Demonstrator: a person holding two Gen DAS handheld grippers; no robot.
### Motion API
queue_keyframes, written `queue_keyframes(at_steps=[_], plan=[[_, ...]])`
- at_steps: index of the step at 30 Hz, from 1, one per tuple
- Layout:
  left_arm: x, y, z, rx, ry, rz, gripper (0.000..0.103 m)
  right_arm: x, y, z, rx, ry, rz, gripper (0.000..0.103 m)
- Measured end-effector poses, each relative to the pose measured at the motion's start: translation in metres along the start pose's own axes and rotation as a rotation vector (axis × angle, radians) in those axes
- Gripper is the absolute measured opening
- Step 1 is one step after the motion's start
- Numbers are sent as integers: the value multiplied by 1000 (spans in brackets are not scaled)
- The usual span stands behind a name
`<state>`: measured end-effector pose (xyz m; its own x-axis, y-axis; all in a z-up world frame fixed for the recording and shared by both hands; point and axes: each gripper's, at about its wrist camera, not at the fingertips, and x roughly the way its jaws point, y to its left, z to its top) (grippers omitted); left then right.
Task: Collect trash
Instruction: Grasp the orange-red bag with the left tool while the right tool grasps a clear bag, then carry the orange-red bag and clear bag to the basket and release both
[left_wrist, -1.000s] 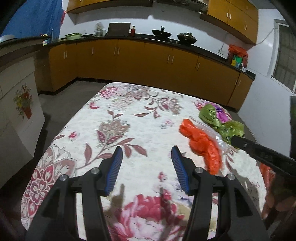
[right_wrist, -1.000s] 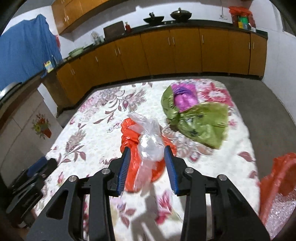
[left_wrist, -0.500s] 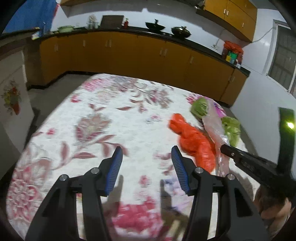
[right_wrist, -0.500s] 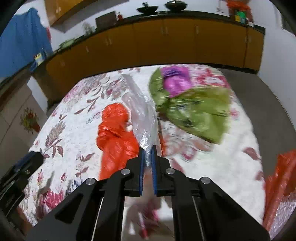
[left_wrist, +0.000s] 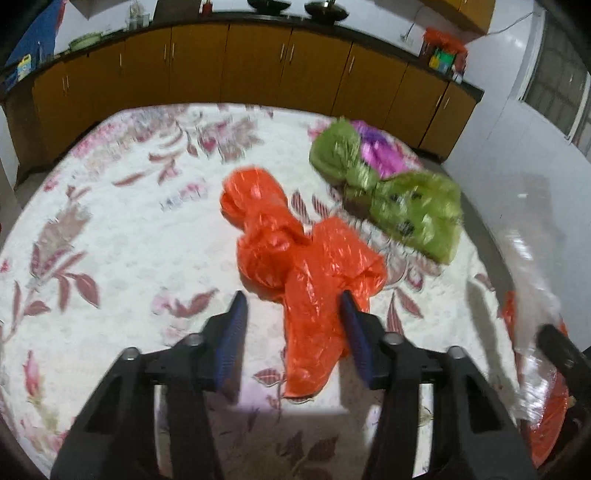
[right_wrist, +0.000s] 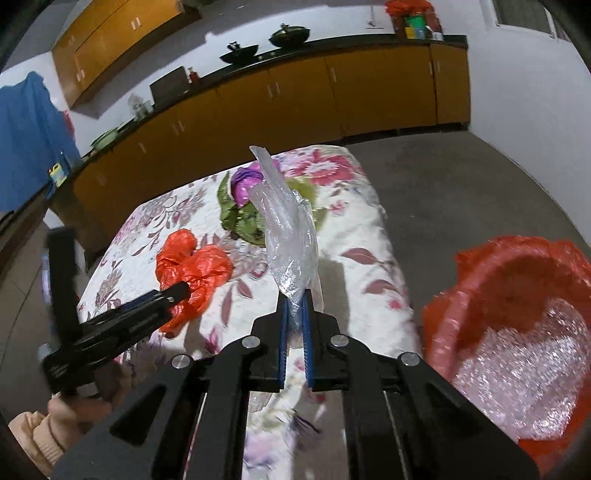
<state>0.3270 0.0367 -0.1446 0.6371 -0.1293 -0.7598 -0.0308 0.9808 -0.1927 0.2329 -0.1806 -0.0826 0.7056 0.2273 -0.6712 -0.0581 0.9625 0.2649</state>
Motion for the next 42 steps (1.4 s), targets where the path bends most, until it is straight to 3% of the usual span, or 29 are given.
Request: queue_keyframes(at_steps=[2, 5, 11, 24, 42], plan=[[2, -3, 1, 8, 8, -29, 18, -5, -4, -3, 9, -3, -3, 8], [-4, -6, 0, 26, -12, -39, 10, -15, -9, -5, 23, -17, -2, 8], [-42, -17, -7, 119, -92, -43, 9, -46, -15, -8, 32, -68, -8, 8], [-126, -62, -26, 233, -177, -186, 9, -117, -34, -21, 57, -172, -69, 8], [-171, -133, -48, 362, -202, -334, 9, -168, -75, -37, 143, -251, -143, 8]])
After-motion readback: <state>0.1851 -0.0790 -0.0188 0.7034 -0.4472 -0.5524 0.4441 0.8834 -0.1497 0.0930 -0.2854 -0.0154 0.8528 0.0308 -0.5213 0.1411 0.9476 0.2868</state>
